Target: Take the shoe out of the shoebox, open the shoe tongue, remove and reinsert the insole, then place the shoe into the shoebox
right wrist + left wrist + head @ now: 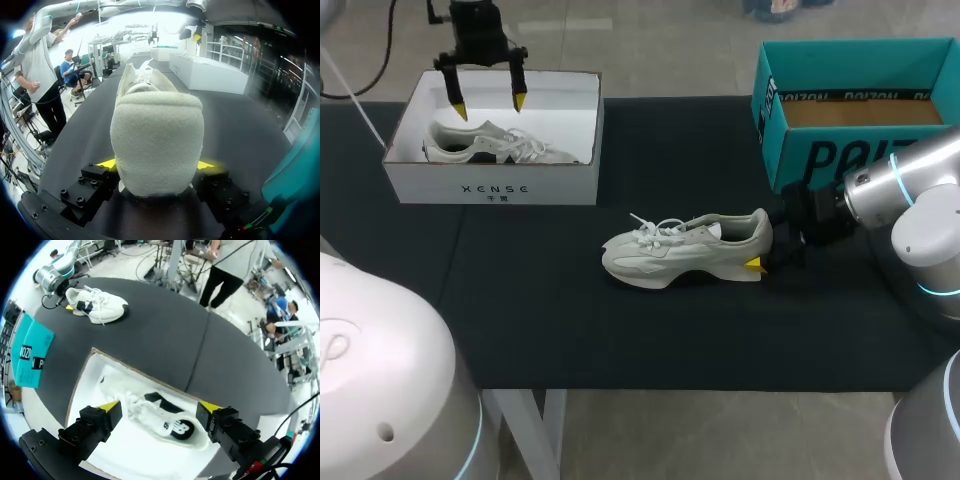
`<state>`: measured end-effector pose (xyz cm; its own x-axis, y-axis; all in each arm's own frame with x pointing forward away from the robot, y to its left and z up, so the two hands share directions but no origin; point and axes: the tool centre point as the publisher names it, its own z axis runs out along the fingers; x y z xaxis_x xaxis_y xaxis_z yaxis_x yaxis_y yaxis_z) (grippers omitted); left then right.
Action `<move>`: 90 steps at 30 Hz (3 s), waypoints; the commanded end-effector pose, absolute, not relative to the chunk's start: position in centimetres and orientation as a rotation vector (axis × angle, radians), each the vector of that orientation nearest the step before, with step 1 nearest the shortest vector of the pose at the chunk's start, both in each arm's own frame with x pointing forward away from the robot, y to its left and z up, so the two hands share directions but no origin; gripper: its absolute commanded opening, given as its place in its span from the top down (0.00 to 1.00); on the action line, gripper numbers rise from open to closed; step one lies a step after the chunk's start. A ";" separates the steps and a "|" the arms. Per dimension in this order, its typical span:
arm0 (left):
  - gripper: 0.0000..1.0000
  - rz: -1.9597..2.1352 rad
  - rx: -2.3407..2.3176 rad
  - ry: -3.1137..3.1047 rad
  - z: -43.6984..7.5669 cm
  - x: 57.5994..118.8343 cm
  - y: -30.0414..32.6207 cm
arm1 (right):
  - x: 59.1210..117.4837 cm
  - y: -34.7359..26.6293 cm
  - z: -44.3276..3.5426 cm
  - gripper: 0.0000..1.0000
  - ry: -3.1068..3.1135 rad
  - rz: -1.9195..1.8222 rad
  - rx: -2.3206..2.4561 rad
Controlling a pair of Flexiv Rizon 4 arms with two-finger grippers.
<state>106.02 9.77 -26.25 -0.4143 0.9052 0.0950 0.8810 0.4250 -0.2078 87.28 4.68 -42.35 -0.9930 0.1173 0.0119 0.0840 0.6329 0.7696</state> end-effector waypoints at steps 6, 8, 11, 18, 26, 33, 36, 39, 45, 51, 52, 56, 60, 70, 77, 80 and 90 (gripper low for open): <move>0.00 0.350 -0.795 -2.858 -26.3 103.8 9.3 | 87.1 5.0 -42.6 1.00 2.805 1.311 0.175; 0.00 0.350 -0.795 -2.858 -26.3 103.8 9.3 | 87.1 5.0 -42.6 1.00 2.805 1.311 0.175; 0.00 0.350 -0.795 -2.858 -26.3 103.8 9.3 | 87.1 5.0 -42.6 1.00 2.805 1.311 0.175; 0.00 0.293 -0.336 -2.969 -26.7 104.8 7.0 | 87.1 5.0 -42.6 1.00 2.805 1.311 0.175; 0.00 0.377 0.117 -3.081 -24.5 101.4 3.2 | 87.1 5.0 -42.6 1.00 2.805 1.311 0.175; 0.00 0.394 0.139 -3.041 -25.2 97.9 -1.3 | 87.1 5.0 -42.6 1.00 2.805 1.311 0.175; 0.00 0.383 0.103 -3.025 -25.9 96.6 -3.4 | 87.1 5.0 -42.6 1.00 2.805 1.311 0.175; 0.00 0.383 0.103 -3.025 -25.9 96.6 -3.4 | 87.1 5.0 -42.6 1.00 2.805 1.311 0.175; 0.00 0.383 0.103 -3.025 -25.9 96.6 -3.4 | 87.1 5.0 -42.6 1.00 2.805 1.311 0.175; 0.00 0.383 0.103 -3.025 -25.9 96.6 -3.4 | 87.1 5.0 -42.6 1.00 2.805 1.311 0.175; 0.00 0.383 0.103 -3.025 -25.9 96.6 -3.4 | 87.1 5.0 -42.6 1.00 2.805 1.311 0.175; 0.00 0.383 0.103 -3.025 -25.9 96.6 -3.4 | 87.1 5.0 -42.6 1.00 2.805 1.311 0.175; 0.00 -0.073 0.506 -2.971 -27.5 96.9 -6.1 | 87.1 5.0 -42.6 1.00 2.805 1.311 0.175; 0.00 0.035 1.882 -2.531 -26.9 91.7 -10.9 | 87.1 5.0 -42.6 1.00 2.805 1.311 0.175; 0.00 0.035 1.882 -2.531 -26.9 91.7 -10.9 | 87.1 5.0 -42.6 1.00 2.805 1.311 0.175; 0.00 0.035 1.882 -2.531 -26.9 91.7 -10.9 | 87.1 5.0 -42.6 1.00 2.805 1.311 0.175; 0.00 0.067 2.328 -2.368 -27.3 90.6 -18.3 | 87.1 5.0 -42.6 1.00 2.805 1.311 0.175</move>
<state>91.23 -14.15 -26.54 -0.5236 -0.8491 0.0700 -0.8518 0.5202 -0.0610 87.26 4.69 -42.36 -0.9930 0.1175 0.0119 0.0841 0.6332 0.7694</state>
